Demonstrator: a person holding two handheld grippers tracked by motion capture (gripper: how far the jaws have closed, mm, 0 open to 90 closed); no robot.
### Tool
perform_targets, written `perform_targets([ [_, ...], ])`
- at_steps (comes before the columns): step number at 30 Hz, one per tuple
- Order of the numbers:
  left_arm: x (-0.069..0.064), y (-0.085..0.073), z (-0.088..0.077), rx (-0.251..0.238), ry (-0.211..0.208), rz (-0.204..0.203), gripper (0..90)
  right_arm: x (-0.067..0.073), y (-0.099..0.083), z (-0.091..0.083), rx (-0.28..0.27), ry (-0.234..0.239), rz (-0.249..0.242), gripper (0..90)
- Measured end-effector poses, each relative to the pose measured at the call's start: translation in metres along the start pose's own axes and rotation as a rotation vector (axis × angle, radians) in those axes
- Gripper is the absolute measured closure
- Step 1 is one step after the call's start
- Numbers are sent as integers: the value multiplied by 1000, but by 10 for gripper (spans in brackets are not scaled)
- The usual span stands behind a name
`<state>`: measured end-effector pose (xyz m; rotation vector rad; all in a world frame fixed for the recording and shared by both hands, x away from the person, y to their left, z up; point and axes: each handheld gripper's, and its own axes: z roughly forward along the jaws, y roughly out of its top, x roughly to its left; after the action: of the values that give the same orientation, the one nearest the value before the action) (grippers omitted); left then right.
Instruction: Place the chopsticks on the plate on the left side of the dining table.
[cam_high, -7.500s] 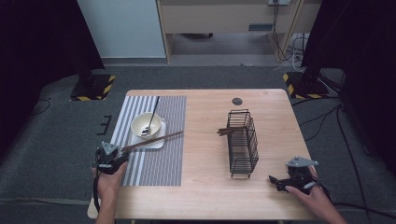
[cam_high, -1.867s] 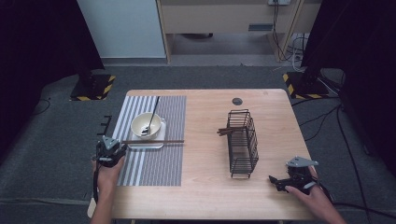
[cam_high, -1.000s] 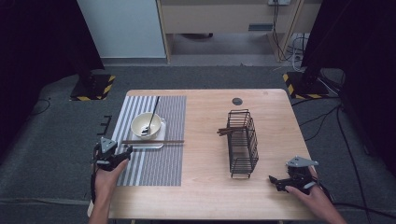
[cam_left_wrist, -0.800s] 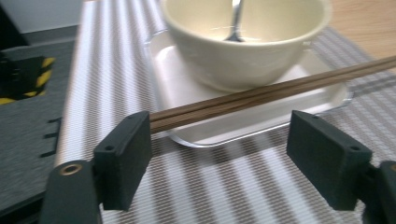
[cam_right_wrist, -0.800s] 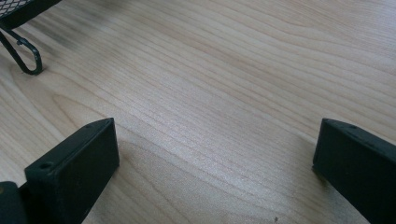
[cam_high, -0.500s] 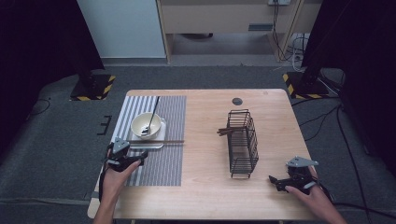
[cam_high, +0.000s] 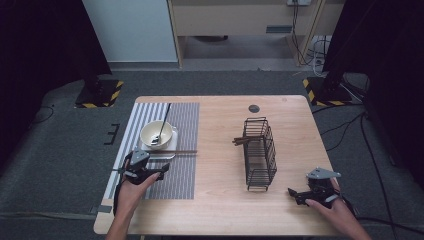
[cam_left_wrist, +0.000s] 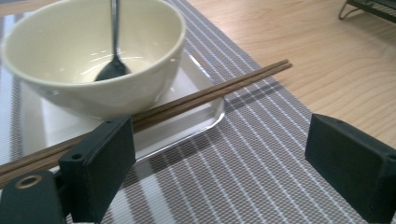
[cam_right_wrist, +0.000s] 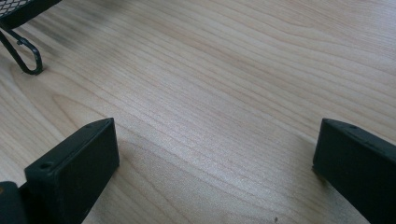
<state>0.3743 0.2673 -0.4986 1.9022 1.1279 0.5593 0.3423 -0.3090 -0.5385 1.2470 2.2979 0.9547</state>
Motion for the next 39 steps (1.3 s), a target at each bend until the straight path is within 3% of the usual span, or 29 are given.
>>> perform_targets([
  [10,-20,5,11,25,-44,42,79,0,0,0,0,0,0,2],
  [19,-37,9,20,34,-86,52,74,0,0,0,0,0,0,2],
  [29,-58,13,29,55,-119,101,70,0,0,0,1,2,-4,2],
  [39,-90,20,44,78,-182,144,61,0,0,0,1,2,-3,2],
])
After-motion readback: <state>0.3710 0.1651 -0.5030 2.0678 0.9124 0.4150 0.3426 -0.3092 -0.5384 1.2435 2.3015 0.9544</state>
